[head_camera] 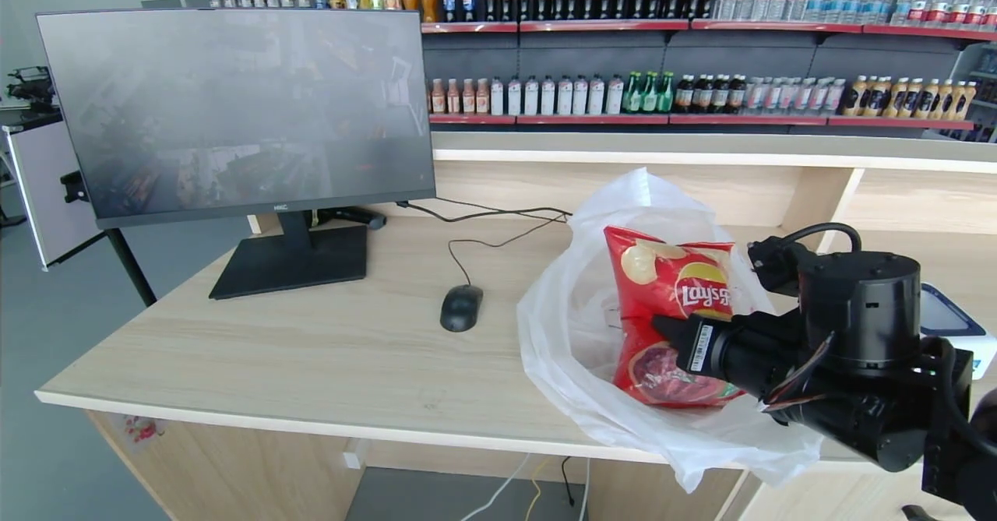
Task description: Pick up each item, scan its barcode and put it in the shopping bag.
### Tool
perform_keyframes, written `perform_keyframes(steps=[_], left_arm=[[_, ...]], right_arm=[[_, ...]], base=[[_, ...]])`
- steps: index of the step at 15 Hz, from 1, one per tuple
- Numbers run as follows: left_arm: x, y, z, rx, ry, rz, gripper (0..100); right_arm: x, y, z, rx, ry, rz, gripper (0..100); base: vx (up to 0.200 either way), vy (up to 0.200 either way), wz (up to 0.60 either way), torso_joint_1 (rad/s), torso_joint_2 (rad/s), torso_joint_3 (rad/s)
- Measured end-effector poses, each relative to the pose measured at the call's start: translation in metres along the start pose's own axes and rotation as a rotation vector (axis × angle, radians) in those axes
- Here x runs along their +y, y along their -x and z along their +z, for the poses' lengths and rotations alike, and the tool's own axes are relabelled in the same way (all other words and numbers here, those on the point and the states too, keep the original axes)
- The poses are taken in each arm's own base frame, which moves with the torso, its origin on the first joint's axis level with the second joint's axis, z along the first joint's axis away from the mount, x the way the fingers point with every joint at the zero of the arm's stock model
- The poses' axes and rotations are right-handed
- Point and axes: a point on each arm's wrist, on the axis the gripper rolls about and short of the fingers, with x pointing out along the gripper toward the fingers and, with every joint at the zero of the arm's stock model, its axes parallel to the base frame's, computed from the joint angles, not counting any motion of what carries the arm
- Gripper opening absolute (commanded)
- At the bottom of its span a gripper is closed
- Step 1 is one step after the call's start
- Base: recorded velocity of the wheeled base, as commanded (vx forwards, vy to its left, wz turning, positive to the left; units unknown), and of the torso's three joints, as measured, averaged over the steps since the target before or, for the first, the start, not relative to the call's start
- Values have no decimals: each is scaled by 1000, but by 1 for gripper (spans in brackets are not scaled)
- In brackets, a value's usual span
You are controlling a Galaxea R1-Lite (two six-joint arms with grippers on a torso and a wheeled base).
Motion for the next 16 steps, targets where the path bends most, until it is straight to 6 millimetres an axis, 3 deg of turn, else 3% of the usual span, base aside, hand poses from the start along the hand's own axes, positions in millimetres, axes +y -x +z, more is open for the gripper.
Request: perform_keyframes(steps=[1, 2, 16], left_arm=[[0, 0, 0, 0, 0, 0, 100], [0, 0, 0, 0, 0, 0, 100], [0, 0, 0, 0, 1, 0, 100]], right_arm=[[0, 0, 0, 1, 0, -1, 0], [0, 0, -1, 3, 1, -1, 100], [4, 2, 11, -99, 31, 39, 100]], base=[[0, 0, 0, 0, 0, 0], [0, 0, 0, 0, 0, 0], [0, 0, 0, 0, 0, 0]])
